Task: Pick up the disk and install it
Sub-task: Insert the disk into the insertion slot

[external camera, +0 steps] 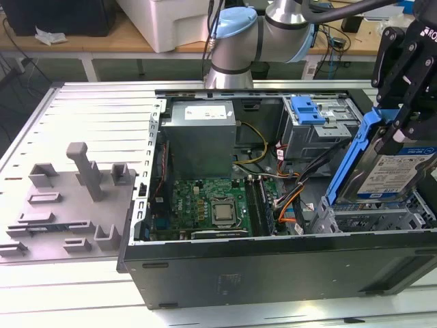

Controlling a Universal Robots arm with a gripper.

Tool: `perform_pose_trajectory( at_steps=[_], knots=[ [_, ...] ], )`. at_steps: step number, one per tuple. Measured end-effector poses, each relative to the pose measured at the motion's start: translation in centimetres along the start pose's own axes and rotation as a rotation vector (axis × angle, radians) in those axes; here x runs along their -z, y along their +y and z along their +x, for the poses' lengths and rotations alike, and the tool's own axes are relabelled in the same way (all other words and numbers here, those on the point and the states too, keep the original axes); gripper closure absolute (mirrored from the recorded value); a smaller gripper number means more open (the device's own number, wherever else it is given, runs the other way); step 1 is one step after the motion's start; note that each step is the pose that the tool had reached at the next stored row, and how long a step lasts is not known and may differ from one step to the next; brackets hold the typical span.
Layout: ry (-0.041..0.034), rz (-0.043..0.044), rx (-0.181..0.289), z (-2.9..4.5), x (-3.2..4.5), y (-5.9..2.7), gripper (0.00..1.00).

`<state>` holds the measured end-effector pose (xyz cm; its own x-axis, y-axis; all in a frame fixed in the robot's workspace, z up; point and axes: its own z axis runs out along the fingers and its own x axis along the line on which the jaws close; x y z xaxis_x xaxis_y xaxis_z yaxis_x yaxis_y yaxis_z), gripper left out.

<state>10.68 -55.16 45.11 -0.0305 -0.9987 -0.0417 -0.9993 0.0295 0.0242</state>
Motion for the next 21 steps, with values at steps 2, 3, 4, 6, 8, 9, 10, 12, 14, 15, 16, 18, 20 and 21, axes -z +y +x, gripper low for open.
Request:
perform_pose_trajectory(
  at_steps=[2,3,4,6,8,9,10,12,14,15,16,18,20,21],
  knots=[
    [0.0,-0.0007,0.002,0.0,-0.01,-0.04,0.63],
    [0.0,-0.0011,0.003,0.0,-0.01,-0.06,0.63],
    [-0.0001,-0.0016,0.003,0.0,-0.02,-0.1,0.63],
    [0.0,-0.0026,0.003,0.0,-0.01,-0.1,0.63],
    [0.0002,-0.0029,0.004,0.0,-0.03,-0.12,0.63],
    [0.0001,-0.0029,0.004,0.0,-0.03,-0.11,0.63],
    [0.0002,-0.0029,0.004,0.0,-0.03,-0.12,0.63],
    [0.0001,-0.0029,0.004,0.0,-0.04,-0.12,0.63],
    [0.0001,-0.0029,0.004,0.0,-0.04,-0.11,0.63],
    [0.0002,-0.0029,0.003,0.0,-0.04,-0.11,0.63],
    [0.0001,-0.0029,0.003,0.0,-0.05,-0.11,0.63],
    [0.0,-0.0029,0.004,0.0,-0.08,-0.12,0.63],
    [0.0001,-0.0029,0.004,0.01,-0.2,-0.12,0.63],
    [0.0002,-0.0029,0.004,0.01,-0.25,-0.12,0.63]
  ],
)
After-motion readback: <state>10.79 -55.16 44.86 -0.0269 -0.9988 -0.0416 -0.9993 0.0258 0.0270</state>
